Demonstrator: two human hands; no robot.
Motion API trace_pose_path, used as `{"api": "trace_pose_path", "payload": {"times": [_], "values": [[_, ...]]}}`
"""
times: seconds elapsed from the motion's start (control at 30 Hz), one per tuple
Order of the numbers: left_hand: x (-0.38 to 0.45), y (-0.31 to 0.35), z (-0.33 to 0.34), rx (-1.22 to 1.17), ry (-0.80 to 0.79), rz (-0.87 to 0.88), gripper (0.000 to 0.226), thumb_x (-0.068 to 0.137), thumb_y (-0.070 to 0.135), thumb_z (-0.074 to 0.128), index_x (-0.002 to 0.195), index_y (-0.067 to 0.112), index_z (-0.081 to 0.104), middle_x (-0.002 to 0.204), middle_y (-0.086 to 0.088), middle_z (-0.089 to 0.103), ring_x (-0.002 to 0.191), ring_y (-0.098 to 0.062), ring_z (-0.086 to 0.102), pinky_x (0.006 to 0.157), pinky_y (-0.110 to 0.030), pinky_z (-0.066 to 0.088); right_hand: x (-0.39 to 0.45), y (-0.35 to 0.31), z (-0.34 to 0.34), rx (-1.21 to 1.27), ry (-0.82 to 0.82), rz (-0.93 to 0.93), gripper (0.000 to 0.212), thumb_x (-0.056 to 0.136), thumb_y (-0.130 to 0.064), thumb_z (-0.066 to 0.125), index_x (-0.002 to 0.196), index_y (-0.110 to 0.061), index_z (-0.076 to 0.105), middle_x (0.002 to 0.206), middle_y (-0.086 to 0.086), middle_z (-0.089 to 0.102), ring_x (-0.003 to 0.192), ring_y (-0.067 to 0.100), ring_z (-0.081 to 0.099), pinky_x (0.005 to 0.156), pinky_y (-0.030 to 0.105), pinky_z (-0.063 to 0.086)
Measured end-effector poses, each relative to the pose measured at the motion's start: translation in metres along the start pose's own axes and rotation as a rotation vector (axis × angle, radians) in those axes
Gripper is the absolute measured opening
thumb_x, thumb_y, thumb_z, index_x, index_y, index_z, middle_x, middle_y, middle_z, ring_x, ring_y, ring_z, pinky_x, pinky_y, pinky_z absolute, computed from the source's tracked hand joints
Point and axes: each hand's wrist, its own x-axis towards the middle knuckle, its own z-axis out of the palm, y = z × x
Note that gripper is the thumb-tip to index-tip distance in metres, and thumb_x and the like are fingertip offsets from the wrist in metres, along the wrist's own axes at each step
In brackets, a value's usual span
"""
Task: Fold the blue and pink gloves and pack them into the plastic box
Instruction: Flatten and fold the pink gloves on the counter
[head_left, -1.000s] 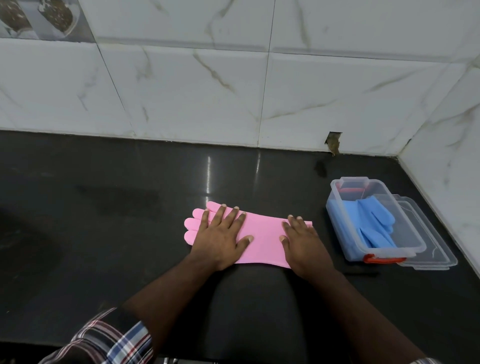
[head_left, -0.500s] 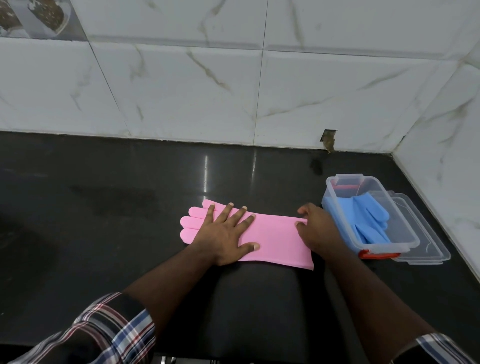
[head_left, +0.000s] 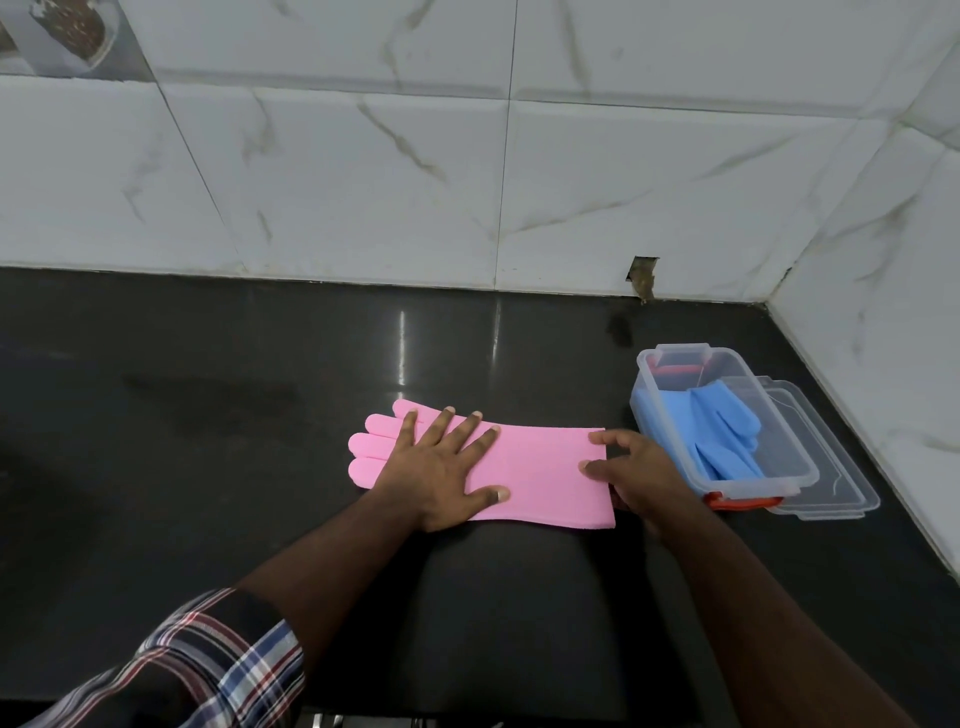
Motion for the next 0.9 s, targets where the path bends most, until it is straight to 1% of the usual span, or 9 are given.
{"api": "trace_pose_path", "payload": {"times": [0.07,0.17,0.3,0.47,0.5,0.57,0.63,0.73,0.9], "values": [[0.0,0.0,0.0,0.001,0.0,0.001,0.085,0.083,0.085,0.003,0.155,0.042,-0.011,0.167,0.009,-0.009,0.154,-0.021,-0.012,0.118,-0.061,-0.011,-0.003,0.003,0.0,0.021,-0.051,-0.021,0.039,0.081,-0.021,0.078,0.116,-0.03,0.064,0.14,0.003,0.05,0.114,0.019,0.051,0.098,0.039,0.051],[0.0,0.0,-0.001,0.002,-0.007,0.002,0.085,0.083,0.085,0.004,0.155,0.042,-0.01,0.167,0.009,-0.01,0.154,-0.022,-0.012,0.118,-0.061,-0.011,-0.008,0.005,-0.001,0.005,-0.056,-0.09,0.047,0.079,-0.017,0.08,0.121,-0.029,0.063,0.141,0.001,0.05,0.121,0.02,0.053,0.097,0.037,0.051],[0.0,0.0,-0.003,-0.002,-0.016,0.004,0.086,0.082,0.085,0.003,0.156,0.042,-0.01,0.167,0.008,-0.01,0.154,-0.022,-0.012,0.118,-0.061,-0.011,-0.016,0.0,-0.008,0.031,-0.078,-0.097,0.063,0.078,-0.005,0.079,0.131,-0.031,0.057,0.143,-0.003,0.047,0.102,0.02,0.061,0.072,0.033,0.062],[-0.001,0.005,-0.007,-0.009,-0.023,0.022,0.086,0.082,0.085,0.005,0.155,0.043,-0.01,0.167,0.009,-0.012,0.154,-0.022,-0.015,0.117,-0.063,-0.011,-0.023,-0.01,-0.019,-0.169,-0.007,-0.139,0.07,0.081,-0.011,0.076,0.14,-0.035,0.046,0.143,-0.003,0.045,0.088,0.015,0.061,0.059,0.018,0.055],[-0.002,0.006,-0.007,-0.009,-0.021,0.023,0.086,0.081,0.085,0.005,0.155,0.044,-0.01,0.167,0.009,-0.012,0.154,-0.022,-0.015,0.117,-0.063,-0.011,-0.024,-0.013,-0.022,-0.218,0.008,-0.145,0.071,0.082,-0.012,0.075,0.142,-0.036,0.044,0.143,-0.002,0.046,0.086,0.013,0.06,0.059,0.016,0.053],[-0.002,0.008,-0.006,-0.007,-0.018,0.021,0.087,0.081,0.086,0.006,0.155,0.044,-0.009,0.167,0.009,-0.012,0.153,-0.022,-0.015,0.117,-0.064,-0.012,-0.026,-0.018,-0.024,-0.289,0.017,-0.148,0.074,0.083,-0.015,0.074,0.145,-0.036,0.039,0.145,-0.003,0.044,0.09,0.013,0.06,0.069,0.02,0.056],[-0.002,0.009,-0.005,-0.008,-0.011,0.014,0.088,0.08,0.087,0.009,0.155,0.044,-0.007,0.167,0.009,-0.011,0.154,-0.023,-0.015,0.116,-0.064,-0.012,-0.029,-0.022,-0.023,-0.321,-0.026,-0.151,0.076,0.083,-0.019,0.074,0.146,-0.035,0.035,0.146,-0.004,0.042,0.094,0.014,0.06,0.075,0.021,0.057],[-0.003,0.01,-0.004,0.001,-0.011,0.012,0.091,0.078,0.089,0.011,0.155,0.044,-0.008,0.167,0.008,-0.011,0.154,-0.024,-0.015,0.116,-0.064,-0.013,-0.032,-0.027,-0.021,-0.316,-0.099,-0.155,0.081,0.082,-0.02,0.075,0.149,-0.033,0.03,0.139,-0.002,0.046,0.084,0.016,0.062,0.066,0.018,0.056],[-0.003,0.01,-0.002,0.014,-0.017,0.013,0.097,0.074,0.093,0.01,0.155,0.045,-0.011,0.167,0.007,-0.012,0.154,-0.024,-0.015,0.114,-0.066,-0.013,-0.033,-0.034,-0.026,-0.228,-0.135,-0.199,0.088,0.078,-0.019,0.08,0.149,-0.032,0.029,0.129,0.002,0.05,0.076,0.017,0.063,0.056,0.017,0.052]]}}
